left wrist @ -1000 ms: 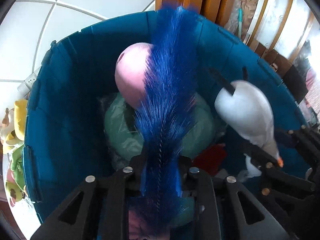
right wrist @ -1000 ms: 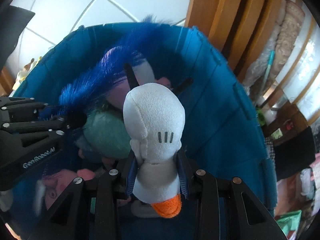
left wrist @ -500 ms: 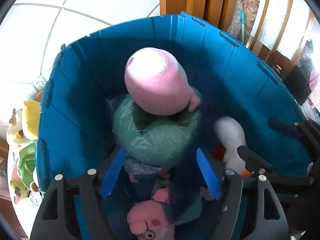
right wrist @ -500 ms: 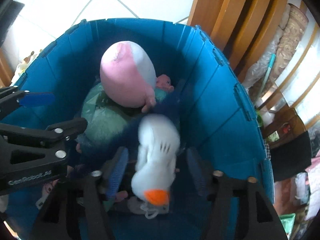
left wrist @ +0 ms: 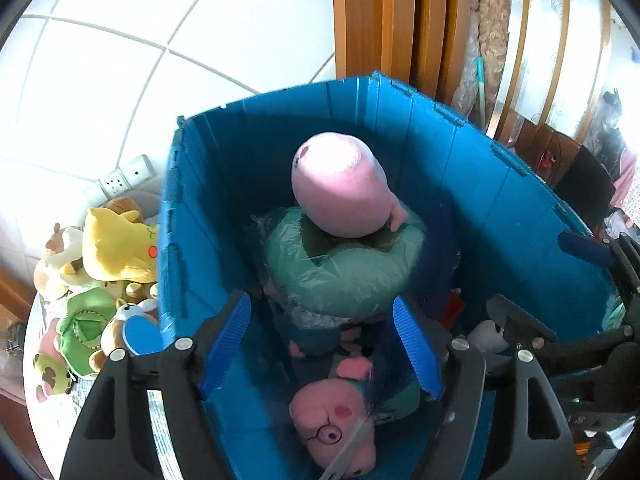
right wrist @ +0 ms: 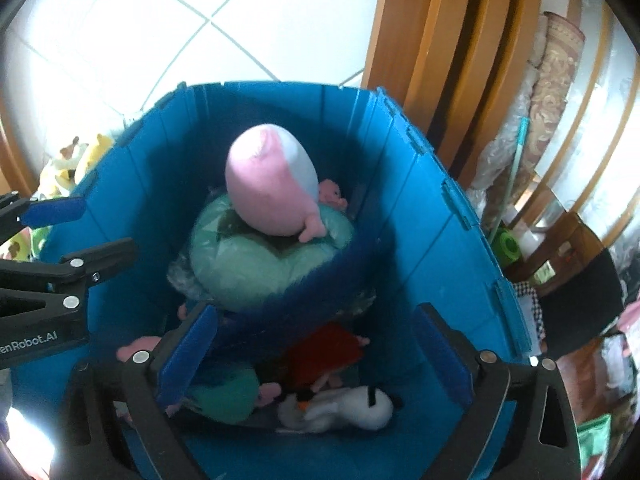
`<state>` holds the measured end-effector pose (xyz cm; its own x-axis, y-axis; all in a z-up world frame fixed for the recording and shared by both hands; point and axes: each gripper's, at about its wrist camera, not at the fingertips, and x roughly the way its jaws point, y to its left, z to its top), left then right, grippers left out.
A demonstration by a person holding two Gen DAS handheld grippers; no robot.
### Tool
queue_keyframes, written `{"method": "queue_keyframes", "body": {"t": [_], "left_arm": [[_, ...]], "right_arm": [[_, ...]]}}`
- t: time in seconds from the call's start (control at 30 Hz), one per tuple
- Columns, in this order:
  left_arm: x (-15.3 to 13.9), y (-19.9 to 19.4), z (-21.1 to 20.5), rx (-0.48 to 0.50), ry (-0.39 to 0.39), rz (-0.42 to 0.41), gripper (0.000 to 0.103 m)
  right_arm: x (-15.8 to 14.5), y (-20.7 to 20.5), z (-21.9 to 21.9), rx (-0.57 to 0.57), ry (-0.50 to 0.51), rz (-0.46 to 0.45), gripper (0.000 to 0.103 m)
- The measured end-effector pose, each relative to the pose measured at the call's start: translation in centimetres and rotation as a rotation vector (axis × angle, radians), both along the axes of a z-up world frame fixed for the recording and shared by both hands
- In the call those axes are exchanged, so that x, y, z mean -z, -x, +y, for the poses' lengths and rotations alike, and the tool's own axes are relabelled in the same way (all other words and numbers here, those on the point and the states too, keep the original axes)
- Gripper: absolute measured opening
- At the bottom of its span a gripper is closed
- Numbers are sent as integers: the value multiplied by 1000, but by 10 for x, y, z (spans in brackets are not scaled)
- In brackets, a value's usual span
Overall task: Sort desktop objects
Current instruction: 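Open both tools above the crate to drop the duck and duster, then withdraw both tools from the crate back toward the toy pile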
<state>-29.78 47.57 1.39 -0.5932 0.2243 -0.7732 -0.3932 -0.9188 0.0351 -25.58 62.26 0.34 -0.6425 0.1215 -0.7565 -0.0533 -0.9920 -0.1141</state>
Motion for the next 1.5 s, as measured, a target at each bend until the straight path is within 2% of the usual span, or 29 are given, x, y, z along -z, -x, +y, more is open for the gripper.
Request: {"method": "queue_keyframes", "body": {"t": [0.07,0.6,0.63,0.73,0.8,1.03,1.5], "left_arm": [[-1,-7,-5,-2,-2,7,74],[3,-40,-41,-39,-17,13,74],[4,-40,-44,-47,-20,12,75],[5,-43,-55,-62,-33,14,89],[4,-45,-65,-79,-38,23,89],[5,-47,-116,-166,-55,34,89],[18,-63,-251,-322,-66,32,89]], "right_arm": [[-4,-9,-3,3,6,19,103],[-15,-46,-30,-6,14,63,103],[-15,-47,-33,-9,15,63,103],[-15,-48,-43,-24,17,65,103],[-15,-47,-51,-38,16,66,103],[-18,-42,-92,-96,10,75,103],[-14,-35,-207,-212,14,85,103]]}}
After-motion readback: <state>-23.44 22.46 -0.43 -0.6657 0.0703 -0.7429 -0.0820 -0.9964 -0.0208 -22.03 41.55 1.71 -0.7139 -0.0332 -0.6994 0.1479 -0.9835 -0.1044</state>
